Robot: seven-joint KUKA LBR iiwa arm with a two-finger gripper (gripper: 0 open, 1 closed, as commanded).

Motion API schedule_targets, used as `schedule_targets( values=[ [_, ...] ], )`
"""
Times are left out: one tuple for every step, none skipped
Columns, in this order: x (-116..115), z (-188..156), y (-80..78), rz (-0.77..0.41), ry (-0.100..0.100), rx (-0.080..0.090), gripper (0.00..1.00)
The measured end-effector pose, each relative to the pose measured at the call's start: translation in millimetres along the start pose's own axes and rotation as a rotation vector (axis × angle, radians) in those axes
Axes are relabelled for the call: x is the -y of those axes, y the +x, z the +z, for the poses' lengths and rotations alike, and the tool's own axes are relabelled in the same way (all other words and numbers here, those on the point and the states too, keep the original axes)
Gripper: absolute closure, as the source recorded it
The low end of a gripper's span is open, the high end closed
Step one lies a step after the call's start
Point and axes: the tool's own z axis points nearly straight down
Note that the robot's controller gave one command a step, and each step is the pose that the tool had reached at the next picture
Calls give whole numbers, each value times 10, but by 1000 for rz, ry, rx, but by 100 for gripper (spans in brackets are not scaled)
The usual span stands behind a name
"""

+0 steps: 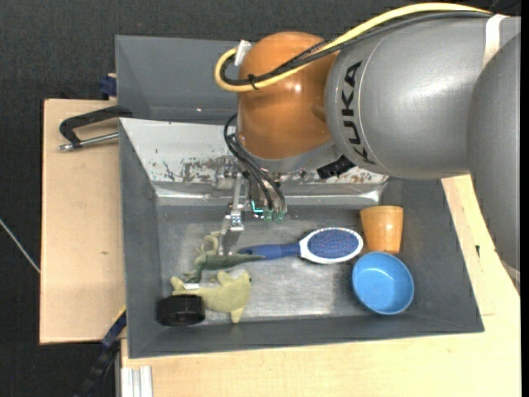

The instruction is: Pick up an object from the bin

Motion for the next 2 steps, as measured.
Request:
schedule_targets(
  values=[
    [669, 1283, 164, 248, -10, 14, 0],
    [716, 1014, -280, 21, -2, 17, 0]
  ],
)
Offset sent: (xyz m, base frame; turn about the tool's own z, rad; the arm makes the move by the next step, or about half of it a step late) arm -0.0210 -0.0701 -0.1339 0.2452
